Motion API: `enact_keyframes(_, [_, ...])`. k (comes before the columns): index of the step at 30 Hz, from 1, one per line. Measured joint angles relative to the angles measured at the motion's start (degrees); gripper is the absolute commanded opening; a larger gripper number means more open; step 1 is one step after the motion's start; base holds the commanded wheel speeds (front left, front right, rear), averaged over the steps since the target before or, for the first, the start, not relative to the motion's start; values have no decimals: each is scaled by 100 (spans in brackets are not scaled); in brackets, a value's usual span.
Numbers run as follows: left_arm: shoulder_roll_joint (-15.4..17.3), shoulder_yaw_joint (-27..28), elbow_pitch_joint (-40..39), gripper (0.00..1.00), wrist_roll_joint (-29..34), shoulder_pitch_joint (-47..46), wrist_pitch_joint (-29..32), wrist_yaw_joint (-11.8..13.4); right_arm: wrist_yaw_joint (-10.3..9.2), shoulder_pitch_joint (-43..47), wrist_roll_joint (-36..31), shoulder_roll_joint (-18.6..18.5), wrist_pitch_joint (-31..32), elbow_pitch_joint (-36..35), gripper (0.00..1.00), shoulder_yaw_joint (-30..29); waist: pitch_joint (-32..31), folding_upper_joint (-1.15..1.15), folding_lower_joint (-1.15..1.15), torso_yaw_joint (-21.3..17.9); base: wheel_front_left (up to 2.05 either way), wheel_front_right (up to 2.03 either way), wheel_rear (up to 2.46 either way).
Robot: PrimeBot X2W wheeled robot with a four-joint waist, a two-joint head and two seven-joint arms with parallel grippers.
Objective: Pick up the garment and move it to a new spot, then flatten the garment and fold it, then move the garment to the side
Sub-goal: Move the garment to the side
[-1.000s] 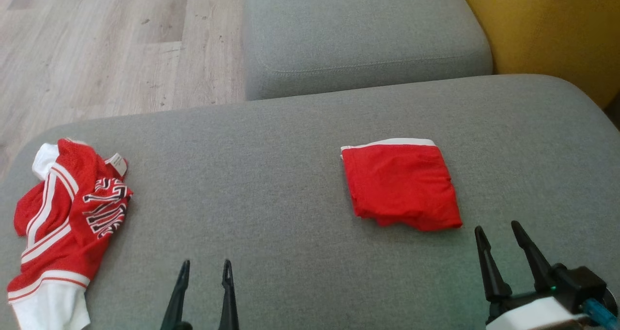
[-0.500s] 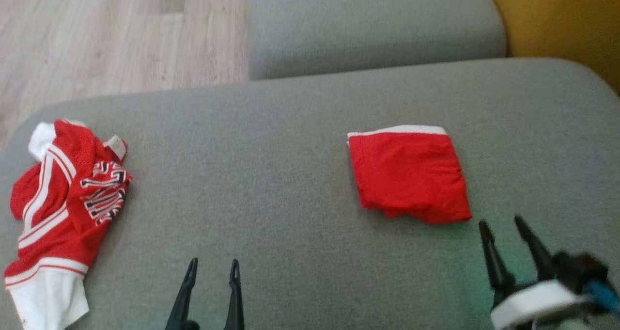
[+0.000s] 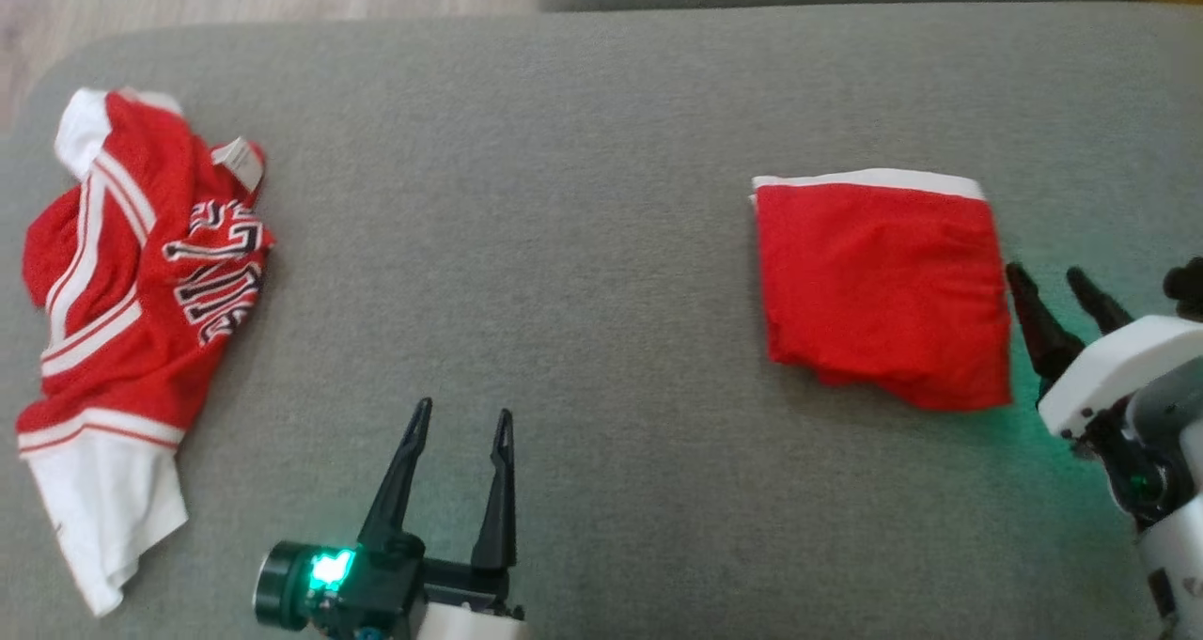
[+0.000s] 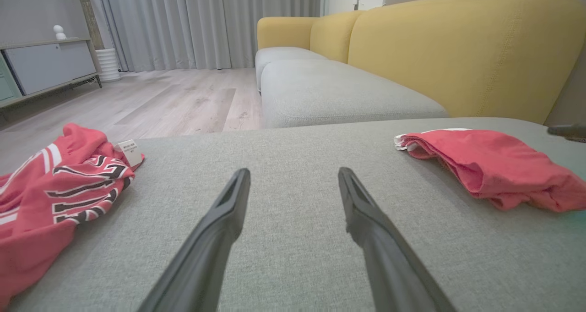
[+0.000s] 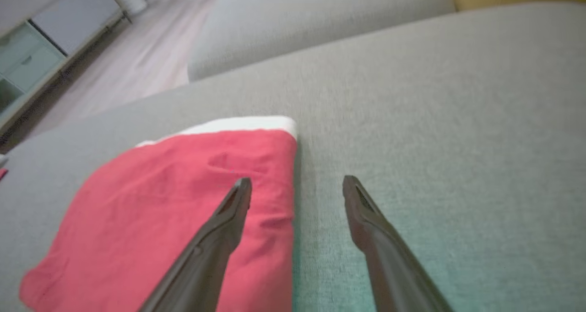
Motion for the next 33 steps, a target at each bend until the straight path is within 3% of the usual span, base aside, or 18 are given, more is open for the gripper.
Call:
enact_keyframes(5, [-2, -44, 92, 100, -8, -32, 1, -4, 0, -40, 425, -135, 405, 357, 100, 267, 154, 0, -1, 173, 0, 0, 0])
enact_keyframes(6, [-2, -44, 102, 100, -8, -58, 0, -4, 0, -44, 490, -144, 441, 399, 91, 334, 172, 0, -2, 190, 0, 0, 0])
enact_keyframes(7, [-2, -43, 103, 100, -8, -82, 0, -4, 0, -51, 539, -149, 466, 426, 48, 387, 188, 0, -2, 202, 0, 0, 0])
enact_keyframes(8, [-2, -43, 104, 100, -8, -96, 0, -4, 0, -63, 601, -167, 469, 436, 48, 454, 204, 0, -2, 209, 0, 0, 0])
enact_keyframes(9, [-2, -43, 104, 100, -8, -98, 0, -4, 0, -88, 664, -189, 467, 435, 0, 504, 220, 0, -2, 212, 0, 0, 0])
enact_keyframes(16, [-3, -46, 82, 100, -26, -207, 0, -2, 0, -316, 929, -626, 207, 311, 0, 811, 453, 0, -2, 128, 0, 0, 0])
enact_keyframes(23, [-9, -67, -120, 100, -514, -549, 0, -52, 0, -743, 711, -1285, -22, 386, 0, 750, 796, 0, -2, 16, 0, 0, 0])
enact_keyframes(28, [-11, -216, -257, 100, -504, -909, 0, -131, 0, -1222, 222, -2006, -85, 681, 0, 194, 1198, 0, -2, -88, 0, 0, 0])
enact_keyframes(33, [-25, -249, -352, 100, -468, -1241, 0, -154, 0, -1454, -222, -2346, -47, 710, 0, -393, 1553, 0, -2, -142, 0, 0, 0])
